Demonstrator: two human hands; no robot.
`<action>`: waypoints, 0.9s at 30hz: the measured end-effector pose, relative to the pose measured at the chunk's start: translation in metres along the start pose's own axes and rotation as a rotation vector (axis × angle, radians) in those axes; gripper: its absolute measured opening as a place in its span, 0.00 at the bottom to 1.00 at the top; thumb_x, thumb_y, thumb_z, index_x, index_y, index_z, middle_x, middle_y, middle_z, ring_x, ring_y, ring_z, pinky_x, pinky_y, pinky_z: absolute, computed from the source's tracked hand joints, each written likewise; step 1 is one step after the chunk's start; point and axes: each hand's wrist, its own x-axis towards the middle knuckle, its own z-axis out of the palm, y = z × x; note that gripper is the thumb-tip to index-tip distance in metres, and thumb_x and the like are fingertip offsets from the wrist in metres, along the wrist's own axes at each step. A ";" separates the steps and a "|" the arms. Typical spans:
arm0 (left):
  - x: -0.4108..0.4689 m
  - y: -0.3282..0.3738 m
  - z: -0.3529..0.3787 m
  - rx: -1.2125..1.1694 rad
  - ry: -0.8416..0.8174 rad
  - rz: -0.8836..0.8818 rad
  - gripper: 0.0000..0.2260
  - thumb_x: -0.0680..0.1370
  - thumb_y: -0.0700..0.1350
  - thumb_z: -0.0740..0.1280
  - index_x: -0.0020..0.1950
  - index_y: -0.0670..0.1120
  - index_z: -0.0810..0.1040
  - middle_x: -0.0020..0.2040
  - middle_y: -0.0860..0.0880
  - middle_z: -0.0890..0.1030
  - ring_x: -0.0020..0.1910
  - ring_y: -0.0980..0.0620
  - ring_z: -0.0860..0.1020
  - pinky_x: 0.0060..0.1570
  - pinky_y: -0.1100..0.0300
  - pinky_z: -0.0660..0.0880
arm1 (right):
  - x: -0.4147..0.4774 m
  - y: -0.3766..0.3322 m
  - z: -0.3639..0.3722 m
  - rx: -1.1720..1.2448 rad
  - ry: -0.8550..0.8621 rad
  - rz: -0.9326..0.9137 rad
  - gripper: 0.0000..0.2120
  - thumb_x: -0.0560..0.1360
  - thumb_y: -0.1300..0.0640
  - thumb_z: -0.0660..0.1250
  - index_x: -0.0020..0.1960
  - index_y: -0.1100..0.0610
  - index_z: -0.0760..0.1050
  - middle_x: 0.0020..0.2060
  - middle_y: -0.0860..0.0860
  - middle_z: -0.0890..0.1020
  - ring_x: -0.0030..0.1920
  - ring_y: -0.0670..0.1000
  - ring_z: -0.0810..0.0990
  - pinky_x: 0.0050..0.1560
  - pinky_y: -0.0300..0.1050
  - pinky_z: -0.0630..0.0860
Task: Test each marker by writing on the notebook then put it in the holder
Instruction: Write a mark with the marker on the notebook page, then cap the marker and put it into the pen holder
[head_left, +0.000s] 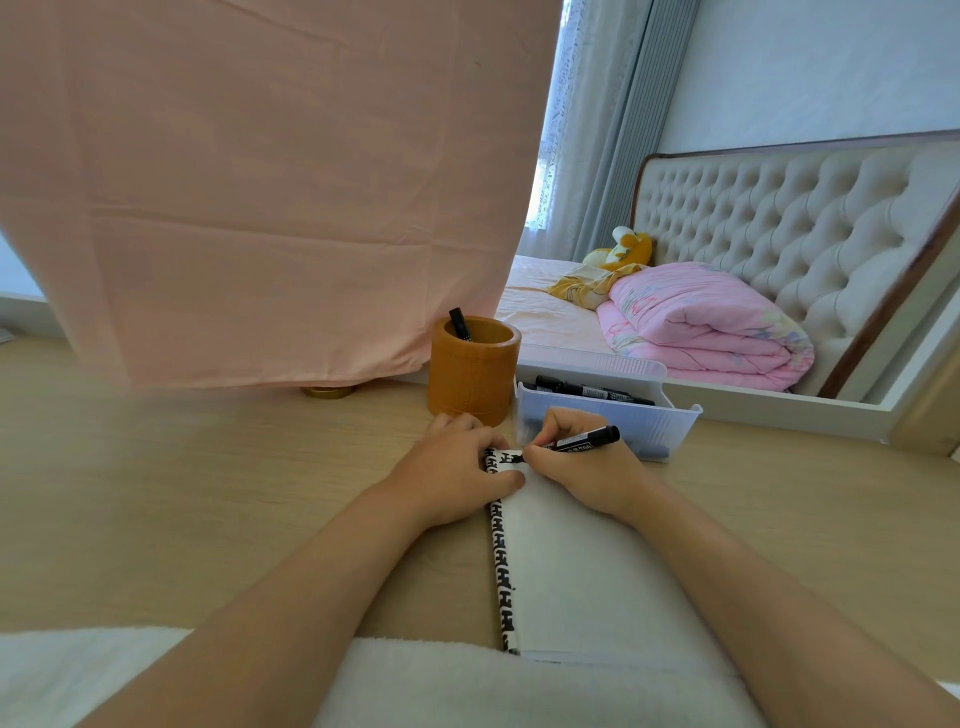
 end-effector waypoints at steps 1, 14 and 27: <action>0.000 0.000 0.000 0.001 0.000 -0.001 0.23 0.74 0.62 0.67 0.67 0.57 0.74 0.63 0.55 0.71 0.65 0.56 0.63 0.61 0.58 0.65 | 0.000 -0.001 0.000 0.000 0.001 0.001 0.07 0.73 0.61 0.72 0.38 0.58 0.77 0.36 0.54 0.82 0.33 0.44 0.76 0.34 0.37 0.74; 0.001 -0.001 -0.007 -0.049 -0.041 0.000 0.21 0.78 0.64 0.59 0.68 0.58 0.74 0.62 0.57 0.73 0.64 0.56 0.66 0.62 0.55 0.68 | -0.008 -0.007 -0.008 0.226 0.027 -0.067 0.04 0.75 0.63 0.71 0.46 0.55 0.78 0.28 0.46 0.78 0.28 0.47 0.74 0.29 0.42 0.71; -0.006 -0.005 -0.062 0.083 -0.365 -0.096 0.11 0.71 0.55 0.75 0.51 0.57 0.79 0.49 0.58 0.78 0.48 0.60 0.76 0.45 0.63 0.72 | -0.008 -0.030 -0.038 0.453 -0.385 -0.003 0.20 0.84 0.67 0.52 0.66 0.57 0.77 0.51 0.58 0.84 0.46 0.60 0.84 0.39 0.51 0.83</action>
